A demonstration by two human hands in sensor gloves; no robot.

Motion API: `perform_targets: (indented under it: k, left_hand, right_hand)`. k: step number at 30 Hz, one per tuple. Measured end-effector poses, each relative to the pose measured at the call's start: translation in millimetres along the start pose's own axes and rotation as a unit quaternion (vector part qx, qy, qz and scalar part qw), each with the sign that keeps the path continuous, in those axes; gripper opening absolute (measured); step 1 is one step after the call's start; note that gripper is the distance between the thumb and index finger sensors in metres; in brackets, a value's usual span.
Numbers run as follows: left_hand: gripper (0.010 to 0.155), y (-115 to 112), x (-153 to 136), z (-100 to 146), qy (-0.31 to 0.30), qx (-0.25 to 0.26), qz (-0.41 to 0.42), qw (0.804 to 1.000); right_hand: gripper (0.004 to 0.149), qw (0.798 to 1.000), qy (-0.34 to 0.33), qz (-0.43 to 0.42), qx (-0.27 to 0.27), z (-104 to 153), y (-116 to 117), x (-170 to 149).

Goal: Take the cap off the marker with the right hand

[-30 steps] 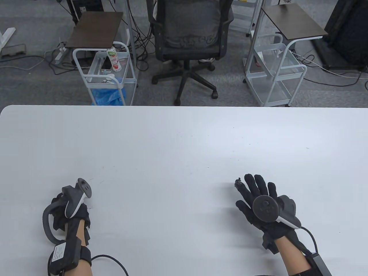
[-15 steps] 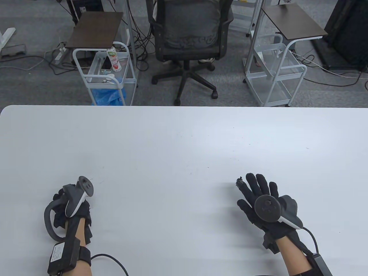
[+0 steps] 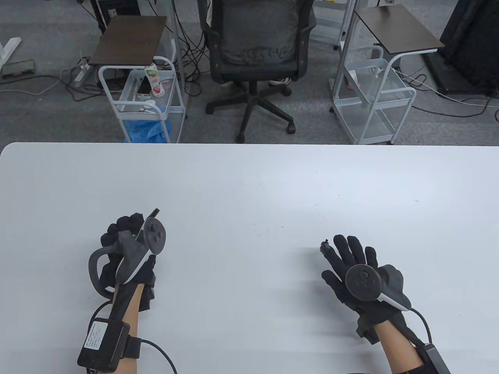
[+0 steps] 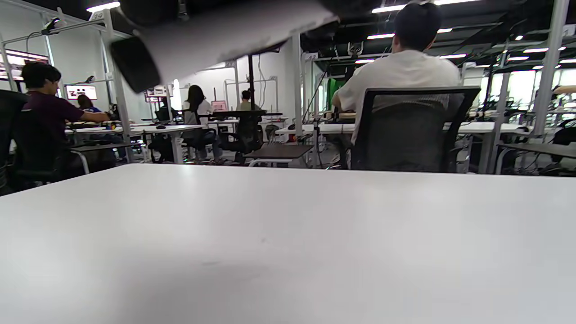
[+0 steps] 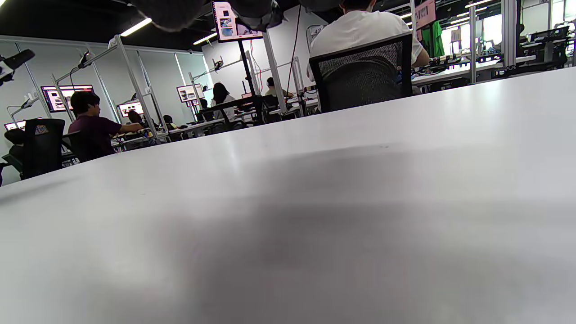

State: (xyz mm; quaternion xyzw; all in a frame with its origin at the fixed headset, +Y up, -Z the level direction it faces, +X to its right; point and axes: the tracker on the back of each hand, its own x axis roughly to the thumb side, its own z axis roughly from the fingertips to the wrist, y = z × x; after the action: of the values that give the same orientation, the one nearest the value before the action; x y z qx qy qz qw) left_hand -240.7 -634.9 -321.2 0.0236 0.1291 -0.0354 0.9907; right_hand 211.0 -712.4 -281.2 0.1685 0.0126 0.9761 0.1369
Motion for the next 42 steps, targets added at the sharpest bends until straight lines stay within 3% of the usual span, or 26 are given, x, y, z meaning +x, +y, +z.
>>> perform_targets:
  k: [10, 15, 20, 25, 33, 40, 42]
  left_hand:
    - [0.054, 16.7, 58.8, 28.6, -0.11, 0.043, 0.016, 0.993]
    - [0.054, 4.0, 92.0, 45.9, -0.162, 0.034, 0.025, 0.986]
    - [0.054, -20.8, 115.2, 58.3, -0.205, -0.007, 0.037, 0.978]
    - [0.054, -47.4, 125.0, 63.7, -0.235, -0.057, 0.052, 0.969]
    - [0.054, -71.1, 129.1, 70.6, -0.289, -0.099, 0.042, 0.951]
    - [0.054, -73.7, 138.8, 79.8, -0.356, -0.126, 0.083, 0.922]
    - [0.054, -72.4, 140.8, 82.5, -0.363, -0.112, 0.094, 0.92]
  right_hand:
    - [0.069, 1.0, 0.0, -0.001, 0.0, -0.2, 0.4, -0.5]
    - [0.068, 1.0, 0.002, 0.0, 0.003, -0.2, 0.9, -0.2]
    - [0.069, 1.0, 0.01, -0.004, 0.004, -0.5, 1.3, -1.2]
    - [0.069, 1.0, 0.014, -0.011, 0.009, -1.0, 2.7, -2.5]
    - [0.069, 1.0, 0.021, -0.022, -0.004, -2.9, -2.6, 0.2]
    - [0.069, 0.998, -0.036, -0.023, -0.05, -4.7, -20.7, 38.4]
    - [0.069, 0.997, -0.047, -0.017, -0.055, -6.6, -22.1, 52.9]
